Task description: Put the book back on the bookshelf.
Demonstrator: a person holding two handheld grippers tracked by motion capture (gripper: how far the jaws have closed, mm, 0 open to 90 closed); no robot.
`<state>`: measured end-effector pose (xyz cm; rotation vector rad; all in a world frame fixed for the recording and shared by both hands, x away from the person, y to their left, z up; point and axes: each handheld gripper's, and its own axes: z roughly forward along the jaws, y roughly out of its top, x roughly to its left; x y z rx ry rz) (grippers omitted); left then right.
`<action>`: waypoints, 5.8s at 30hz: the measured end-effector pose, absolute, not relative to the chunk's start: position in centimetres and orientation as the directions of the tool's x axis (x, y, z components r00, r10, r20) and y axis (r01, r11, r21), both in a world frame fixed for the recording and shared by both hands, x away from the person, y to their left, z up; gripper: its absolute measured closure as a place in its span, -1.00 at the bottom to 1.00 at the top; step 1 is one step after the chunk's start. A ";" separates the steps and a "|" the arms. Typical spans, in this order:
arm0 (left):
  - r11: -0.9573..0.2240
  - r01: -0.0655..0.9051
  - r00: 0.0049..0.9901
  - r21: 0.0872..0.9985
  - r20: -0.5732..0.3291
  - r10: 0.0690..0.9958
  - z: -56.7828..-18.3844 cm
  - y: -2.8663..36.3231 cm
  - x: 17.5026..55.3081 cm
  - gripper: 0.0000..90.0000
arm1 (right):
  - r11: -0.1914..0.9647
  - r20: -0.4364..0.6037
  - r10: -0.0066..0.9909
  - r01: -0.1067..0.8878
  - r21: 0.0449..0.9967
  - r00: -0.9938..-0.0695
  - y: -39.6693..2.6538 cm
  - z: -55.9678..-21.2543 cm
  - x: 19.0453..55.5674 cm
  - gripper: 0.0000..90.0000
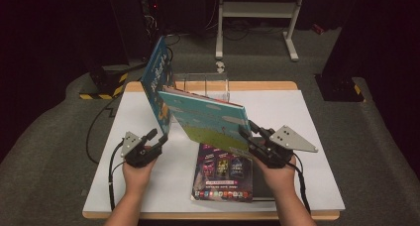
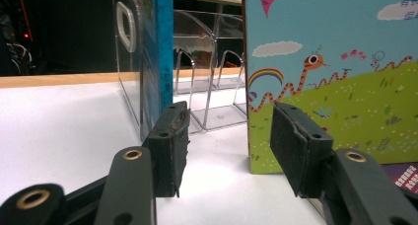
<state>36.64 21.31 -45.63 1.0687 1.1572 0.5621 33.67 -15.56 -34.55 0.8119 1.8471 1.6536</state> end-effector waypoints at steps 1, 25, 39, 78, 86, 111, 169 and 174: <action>0.420 0.155 0.350 0.894 -0.447 0.823 -45.6 21.3 36.6 0.09 | 0.077 0.002 0.726 0.084 0.994 -0.688 -15.3 -34.3 33.7 0.41; 0.430 0.162 0.328 0.888 -0.459 0.825 -46.1 21.8 36.7 0.10 | 0.073 0.044 0.717 0.139 0.988 -0.695 -15.6 -33.9 33.8 0.74; 0.442 0.165 0.326 0.882 -0.471 0.820 -46.1 22.0 36.6 0.11 | 0.134 0.029 0.697 0.170 0.976 -0.716 -14.1 -33.0 34.3 0.64; 0.453 0.159 0.328 0.877 -0.480 0.814 -46.0 22.4 36.5 0.14 | 0.095 0.029 0.735 0.145 0.985 -0.677 -9.9 -32.1 37.6 0.79; 0.448 0.165 0.341 0.879 -0.477 0.810 -45.8 22.1 36.3 0.14 | 0.085 0.052 0.735 0.167 0.982 -0.676 -11.1 -32.9 37.1 0.78; 0.423 0.177 0.414 0.889 -0.457 0.787 -44.9 19.9 35.1 0.14 | 0.109 0.034 0.727 0.165 0.980 -0.686 -11.3 -33.8 35.5 0.75; 0.412 0.116 0.605 0.904 -0.393 0.692 -36.2 12.4 33.5 -0.06 | 0.140 0.131 0.642 0.283 0.949 -0.755 -12.1 -40.7 31.2 0.53; 0.414 0.128 0.594 0.901 -0.404 0.695 -36.7 12.6 33.7 -0.06 | 0.198 0.033 0.667 0.220 0.955 -0.745 -11.7 -40.7 30.5 0.63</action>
